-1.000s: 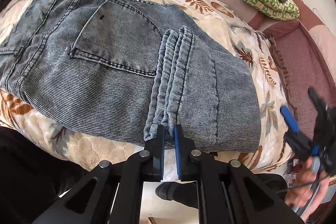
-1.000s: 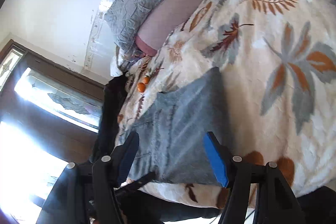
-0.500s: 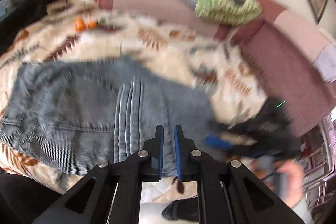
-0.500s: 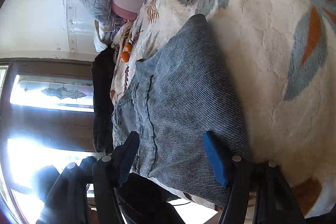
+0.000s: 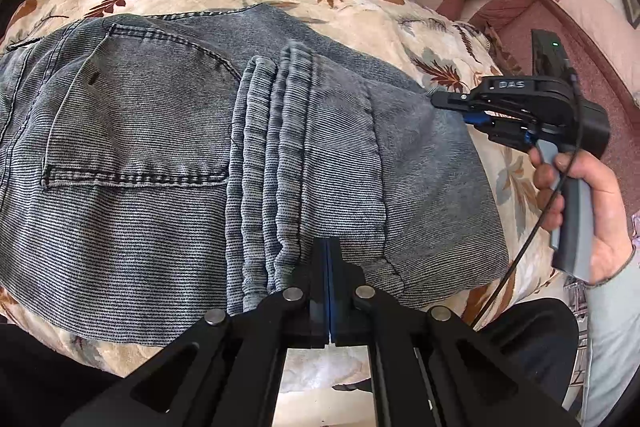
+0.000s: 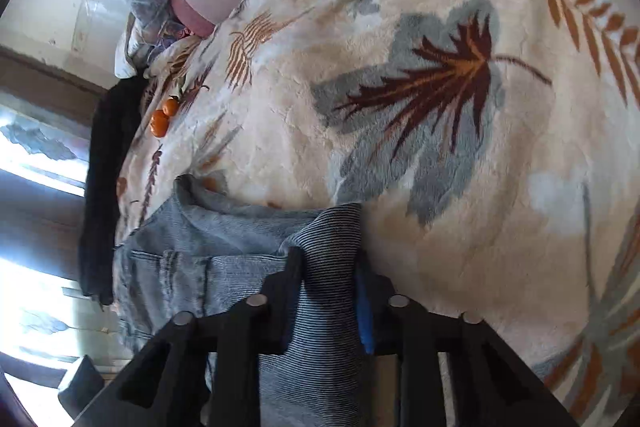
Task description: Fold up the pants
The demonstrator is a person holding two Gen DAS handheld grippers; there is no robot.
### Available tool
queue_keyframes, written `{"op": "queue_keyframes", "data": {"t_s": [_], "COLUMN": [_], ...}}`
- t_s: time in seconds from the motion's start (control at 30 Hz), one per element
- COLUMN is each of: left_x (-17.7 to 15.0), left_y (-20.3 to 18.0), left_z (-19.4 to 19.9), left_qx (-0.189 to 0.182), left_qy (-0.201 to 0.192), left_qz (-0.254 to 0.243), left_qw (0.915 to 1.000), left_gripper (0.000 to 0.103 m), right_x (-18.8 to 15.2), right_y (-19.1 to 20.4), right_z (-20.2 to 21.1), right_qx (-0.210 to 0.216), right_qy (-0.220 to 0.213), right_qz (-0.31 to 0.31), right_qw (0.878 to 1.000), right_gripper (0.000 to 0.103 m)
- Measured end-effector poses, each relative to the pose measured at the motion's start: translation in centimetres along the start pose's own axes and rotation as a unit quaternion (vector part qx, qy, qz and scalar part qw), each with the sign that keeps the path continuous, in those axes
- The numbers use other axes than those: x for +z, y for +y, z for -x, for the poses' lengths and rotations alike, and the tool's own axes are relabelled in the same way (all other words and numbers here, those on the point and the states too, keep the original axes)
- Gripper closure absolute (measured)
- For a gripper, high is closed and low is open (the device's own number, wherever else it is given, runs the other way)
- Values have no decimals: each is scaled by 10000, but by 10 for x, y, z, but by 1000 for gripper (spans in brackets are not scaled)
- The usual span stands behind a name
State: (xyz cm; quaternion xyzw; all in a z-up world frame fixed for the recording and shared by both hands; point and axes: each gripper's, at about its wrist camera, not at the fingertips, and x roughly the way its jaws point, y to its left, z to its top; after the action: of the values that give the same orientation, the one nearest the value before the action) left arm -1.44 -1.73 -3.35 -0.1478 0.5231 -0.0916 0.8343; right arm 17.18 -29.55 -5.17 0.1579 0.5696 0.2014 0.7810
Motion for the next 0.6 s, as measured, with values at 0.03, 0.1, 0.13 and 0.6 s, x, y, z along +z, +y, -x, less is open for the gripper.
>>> {"op": "queue_keyframes", "data": {"t_s": [0.03,0.1,0.13,0.6], "left_x": [-1,-4,-3,1], "left_y": [1,3,2,-3], "left_z": [2,6,5,2], "left_qx": [9,11,-3,36], "left_qy": [-3,-10,-14,-16], "left_qz": [-14,-31,-23,-85], "left_qw": [10000,10000,10000,10000], "left_gripper": [101,101,101,101], "right_x": [2,-1,-4,-123], "right_y": [-6,-4,0,-5], "right_z": [-4,-5,0,39], "right_qx": [-106,-138,-124,759], "right_qy": [-19,-98,-202,360], "right_qz": [-67,-19,121,-734], "right_qw": [9999,9999,9996,9938], "right_gripper": [87,87,86,79]}}
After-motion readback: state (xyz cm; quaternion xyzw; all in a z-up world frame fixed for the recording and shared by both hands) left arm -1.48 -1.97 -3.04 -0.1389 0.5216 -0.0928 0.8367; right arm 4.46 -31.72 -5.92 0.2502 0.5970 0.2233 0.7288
